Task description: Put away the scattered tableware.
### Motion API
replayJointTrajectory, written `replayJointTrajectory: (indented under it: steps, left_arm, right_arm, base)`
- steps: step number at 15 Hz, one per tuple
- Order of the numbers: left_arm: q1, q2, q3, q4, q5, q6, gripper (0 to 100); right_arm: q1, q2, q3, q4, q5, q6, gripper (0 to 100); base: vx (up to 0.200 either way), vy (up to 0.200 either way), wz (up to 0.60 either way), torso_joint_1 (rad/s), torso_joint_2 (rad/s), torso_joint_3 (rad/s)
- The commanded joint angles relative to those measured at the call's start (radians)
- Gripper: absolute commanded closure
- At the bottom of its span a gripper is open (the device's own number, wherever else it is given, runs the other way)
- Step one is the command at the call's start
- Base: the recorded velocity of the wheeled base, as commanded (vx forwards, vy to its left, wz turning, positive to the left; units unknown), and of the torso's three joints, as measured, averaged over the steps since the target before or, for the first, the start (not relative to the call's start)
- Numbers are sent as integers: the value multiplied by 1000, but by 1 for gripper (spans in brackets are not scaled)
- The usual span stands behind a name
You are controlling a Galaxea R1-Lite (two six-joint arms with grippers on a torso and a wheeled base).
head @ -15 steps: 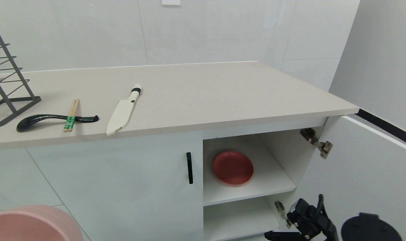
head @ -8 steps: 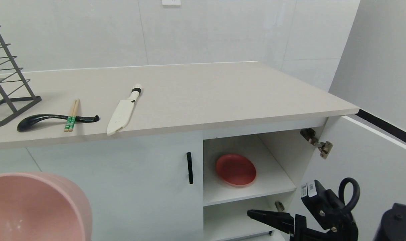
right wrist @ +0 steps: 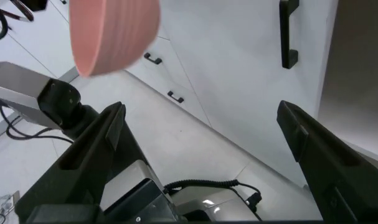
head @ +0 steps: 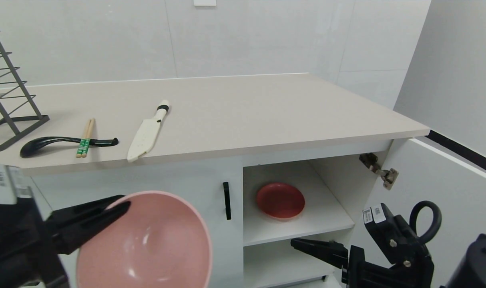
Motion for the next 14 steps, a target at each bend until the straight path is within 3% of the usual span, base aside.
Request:
replayJointTrajectory:
  steps: [1,2,4,7,9,14]
  left_arm:
    - [-274,246,-18,-57,226,-39,100]
    - [-336,297,-18,-59,324,-65,100]
    - [-383,384,-40,-74,469,-103,100]
    - [-425,465,-99,-75,530,-106,100]
    - [-457,539,-179,-75,585,-108,100]
    - [-483,639,-244,-117,588,-103,100]
  right_arm:
    - [0,-16,3,0,0,1,0]
    - [-7,-27,17,0,0,1,0]
    - [-13,-28,36,6,0,3,0]
    - [-50,2,29,24,-18,6,0]
    - [-104,30,23,87,-100,14,0]
    - [-150,33,19,116,-153,60,0]
  base:
    - [0,0,0,0,0,0]
    - [0,0,0,0,0,0]
    - [0,0,0,0,0,0]
    - [0,0,0,0,0,0]
    - [0,0,0,0,0,0]
    - [0,0,0,0,0,0]
